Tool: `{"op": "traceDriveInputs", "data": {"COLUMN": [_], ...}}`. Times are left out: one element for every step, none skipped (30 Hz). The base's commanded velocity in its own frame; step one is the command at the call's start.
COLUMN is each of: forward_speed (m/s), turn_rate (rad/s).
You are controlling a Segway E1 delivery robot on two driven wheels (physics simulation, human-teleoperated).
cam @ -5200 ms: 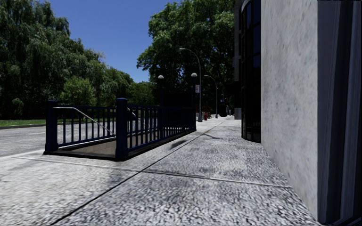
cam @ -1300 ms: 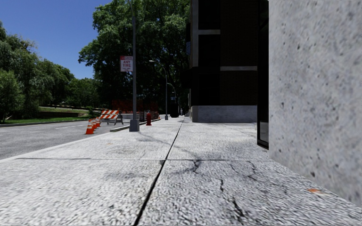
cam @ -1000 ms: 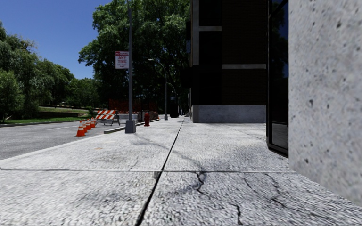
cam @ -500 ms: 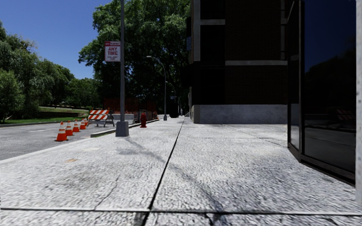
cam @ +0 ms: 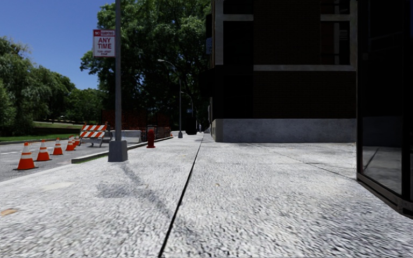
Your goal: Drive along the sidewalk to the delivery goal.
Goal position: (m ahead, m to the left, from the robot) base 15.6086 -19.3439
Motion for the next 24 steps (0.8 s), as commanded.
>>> {"op": "traceDriveInputs", "data": {"forward_speed": [2.00, 2.00, 2.00, 2.00, 2.00, 2.00, 2.00, 2.00, 2.00, 2.00, 2.00, 2.00, 2.00, 2.00, 2.00, 2.00, 2.00, 2.00, 2.00, 2.00, 2.00, 2.00, 2.00, 2.00], "turn_rate": [-0.31, -0.36, -0.38, -0.39, -0.39, -0.39, -0.39, -0.41, -0.47, -0.47, -0.52, -0.53, -0.53, -0.53, -0.53, -0.54, -0.54, -0.54, -0.54, -0.54, -0.54, -0.54, -0.53, -0.53]}}
